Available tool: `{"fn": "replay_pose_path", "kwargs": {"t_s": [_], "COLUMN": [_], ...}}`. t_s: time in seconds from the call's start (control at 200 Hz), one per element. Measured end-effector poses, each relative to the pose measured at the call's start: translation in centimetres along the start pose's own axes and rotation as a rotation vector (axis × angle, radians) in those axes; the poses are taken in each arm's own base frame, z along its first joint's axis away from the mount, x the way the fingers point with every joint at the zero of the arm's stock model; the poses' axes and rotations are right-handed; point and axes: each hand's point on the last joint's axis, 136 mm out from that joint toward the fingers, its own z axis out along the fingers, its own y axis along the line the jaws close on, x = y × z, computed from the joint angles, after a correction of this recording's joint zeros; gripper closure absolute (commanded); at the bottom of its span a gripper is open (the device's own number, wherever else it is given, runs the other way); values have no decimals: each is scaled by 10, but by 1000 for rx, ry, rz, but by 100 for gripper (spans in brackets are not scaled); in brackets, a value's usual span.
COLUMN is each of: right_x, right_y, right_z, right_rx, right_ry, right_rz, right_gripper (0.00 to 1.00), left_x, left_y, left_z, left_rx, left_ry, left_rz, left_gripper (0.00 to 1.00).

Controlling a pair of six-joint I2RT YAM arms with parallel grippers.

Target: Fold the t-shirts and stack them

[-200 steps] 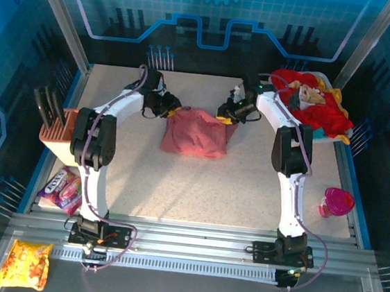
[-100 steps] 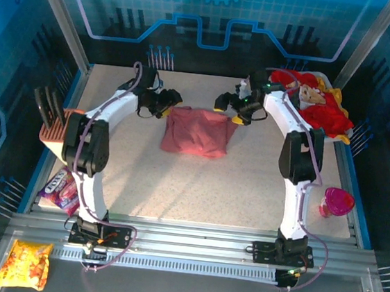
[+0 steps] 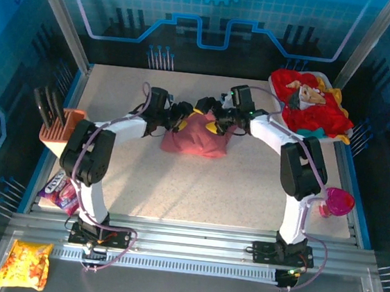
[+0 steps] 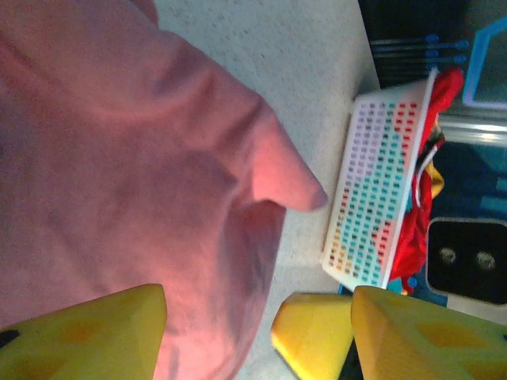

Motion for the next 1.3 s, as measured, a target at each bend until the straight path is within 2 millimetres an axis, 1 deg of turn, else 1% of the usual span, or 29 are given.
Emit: {"fn": "replay_pose_path", "kwargs": {"t_s": [0.11,0.22,0.345,0.44,0.485,0.56,0.635,0.71,0.855,0.915,0.985,1.071,1.141,1.216,1.301], "right_x": [-1,-2,-3,-2,-3,-8,-13,-19,-35,-42,-46,-46,-44,-47,-54], "right_y": [1,-3,-21,-38,-46,-54,-59,-64,-79,-83,-84,-83,-79,-67,-49], "right_z": [16,28,40,44,42,38,30,20,0,-6,-10,-13,-16,-18,-21], "right_rx": [-49,-85,-100,-98,-102,-113,-127,-126,-122,-127,-132,-128,-121,-131,-158], "right_ry": [-20,-39,-45,-53,-60,-75,-90,-110,-146,-159,-168,-168,-158,-148,-145], "right_rz": [52,89,131,151,160,166,165,174,197,203,205,197,190,175,146], "right_gripper": [0,0,0,0,0,0,0,0,0,0,0,0,0,0,0], "left_x": [-6,-9,-12,-14,-15,-19,-31,-44,-66,-73,-76,-76,-75,-76,-80], "left_y": [6,11,27,41,45,45,46,53,61,65,68,65,55,31,-9], "left_z": [16,27,36,42,42,40,35,27,11,7,5,4,-1,-8,-18], "left_rx": [20,39,28,8,4,13,25,29,10,-1,-8,-3,8,46,118], "left_ry": [-27,-54,-80,-87,-90,-101,-126,-155,-218,-236,-243,-240,-236,-239,-247], "left_rz": [-37,-46,-56,-60,-59,-52,-53,-59,-53,-53,-58,-57,-53,-32,7], "left_gripper": [38,38,39,39,39,39,39,39,39,40,40,40,40,40,40]}}
